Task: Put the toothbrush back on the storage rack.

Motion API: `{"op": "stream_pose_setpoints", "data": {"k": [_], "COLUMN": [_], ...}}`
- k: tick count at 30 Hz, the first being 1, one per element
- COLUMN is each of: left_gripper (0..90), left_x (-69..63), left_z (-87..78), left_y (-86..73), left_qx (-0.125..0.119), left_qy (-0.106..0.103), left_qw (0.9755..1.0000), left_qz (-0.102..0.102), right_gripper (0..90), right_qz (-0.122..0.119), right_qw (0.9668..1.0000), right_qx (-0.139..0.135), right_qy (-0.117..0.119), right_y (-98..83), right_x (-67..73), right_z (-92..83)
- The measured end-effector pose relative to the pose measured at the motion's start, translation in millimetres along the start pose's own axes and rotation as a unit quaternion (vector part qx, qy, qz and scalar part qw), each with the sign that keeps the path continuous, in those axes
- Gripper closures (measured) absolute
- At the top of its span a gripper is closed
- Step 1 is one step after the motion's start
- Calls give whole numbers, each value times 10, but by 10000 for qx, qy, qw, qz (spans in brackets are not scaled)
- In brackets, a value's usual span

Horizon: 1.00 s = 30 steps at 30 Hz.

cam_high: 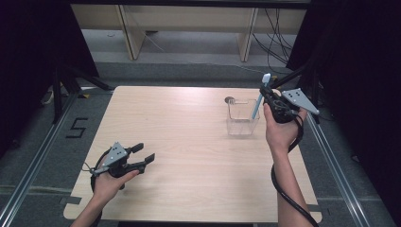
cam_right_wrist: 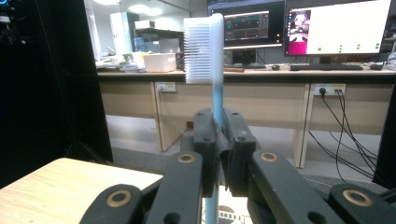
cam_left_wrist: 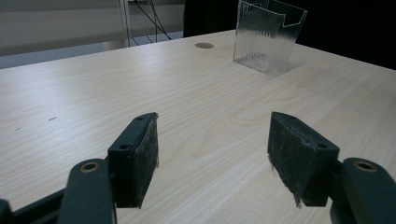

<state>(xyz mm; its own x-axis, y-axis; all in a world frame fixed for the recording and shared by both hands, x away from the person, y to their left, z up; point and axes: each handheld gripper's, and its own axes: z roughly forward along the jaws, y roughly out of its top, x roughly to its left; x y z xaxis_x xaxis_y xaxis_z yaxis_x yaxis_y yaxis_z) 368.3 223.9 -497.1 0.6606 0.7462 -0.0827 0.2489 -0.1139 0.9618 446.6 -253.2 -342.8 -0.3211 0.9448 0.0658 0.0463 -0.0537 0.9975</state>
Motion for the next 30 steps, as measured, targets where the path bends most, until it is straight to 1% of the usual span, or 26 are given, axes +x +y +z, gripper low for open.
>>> {"op": "stream_pose_setpoints", "data": {"k": [2, 3, 4, 6, 8, 9, 10, 11, 12, 13, 14, 15, 16, 18, 19, 20, 21, 22, 25, 28, 29, 30], "left_gripper": [332, 332, 332, 332, 332, 332, 332, 332, 332, 332, 332, 332, 332, 332, 332, 332, 332, 332, 332, 332, 332, 332], "left_x": [3, 4, 6, 7, 7, 8, 9, 9, 9, 10, 9, 9, 8, 7, 8, 8, 10, 11, 11, 12, 12, 12], "left_z": [-2, -3, -3, -4, -5, -5, -6, -6, -7, -7, -7, -6, -5, -4, -4, -4, -4, -2, -5, -5, -5, -5], "left_y": [0, 0, 0, 0, -1, -1, -1, -1, 0, 0, -1, -1, -1, -2, -2, -3, -2, -4, -5, -5, -5, -5], "left_qx": [-6, -5, -8, -8, -7, -6, -9, -11, -10, -11, -11, -8, -6, -3, -3, -6, -7, -27, -13, -14, -19, -21], "left_qy": [9, 11, 13, 12, 13, 14, 14, 15, 13, 15, 17, 16, 15, 13, 15, 15, 16, 10, 24, 24, 24, 23], "left_qw": [10000, 10000, 10000, 10000, 10000, 10000, 10000, 10000, 10000, 10000, 10000, 10000, 10000, 10000, 10000, 10000, 10000, 10000, 10000, 10000, 10000, 10000], "left_qz": [-3, -2, -2, -3, -4, -3, -3, -4, -1, -2, -6, -3, -2, -3, -4, -9, -9, -17, -14, -17, -21, -21], "right_gripper": [858, 857, 857, 857, 857, 857, 857, 857, 857, 857, 857, 857, 857, 858, 857, 857, 857, 857, 858, 857, 857, 857], "right_qz": [-20, -14, -27, -4, -18, -28, 6, -20, -14, 24, -10, -25, 4, 24, -11, -8, -5, 34, 6, 23, 102, 24], "right_qw": [10000, 10000, 10000, 10000, 10000, 10000, 10000, 10000, 10000, 10000, 10000, 10000, 10000, 10000, 10000, 10000, 10000, 10000, 10000, 10000, 9999, 10000], "right_qx": [65, 18, -7, 31, -21, 52, 9, -30, -14, 71, 13, 17, 9, 51, -34, 17, -2, 60, 19, 31, 58, 34], "right_qy": [-7, 22, -2, -13, -3, -3, -1, -2, -12, -29, -5, -12, 1, -57, -15, -31, -25, -50, -35, -51, -66, -71], "right_y": [13, 14, 15, 24, 29, 35, 33, 33, 34, 38, 37, 37, 36, 39, 37, 38, 38, 40, 36, 34, 33, 34], "right_x": [2, 3, 2, 8, 7, 6, 10, 5, 4, 9, -1, -6, -6, -1, -9, -10, -12, -6, -18, -23, -14, -29], "right_z": [1, 12, 19, 27, 41, 40, 50, 60, 65, 61, 75, 81, 89, 97, 114, 115, 123, 123, 147, 164, 164, 174]}}
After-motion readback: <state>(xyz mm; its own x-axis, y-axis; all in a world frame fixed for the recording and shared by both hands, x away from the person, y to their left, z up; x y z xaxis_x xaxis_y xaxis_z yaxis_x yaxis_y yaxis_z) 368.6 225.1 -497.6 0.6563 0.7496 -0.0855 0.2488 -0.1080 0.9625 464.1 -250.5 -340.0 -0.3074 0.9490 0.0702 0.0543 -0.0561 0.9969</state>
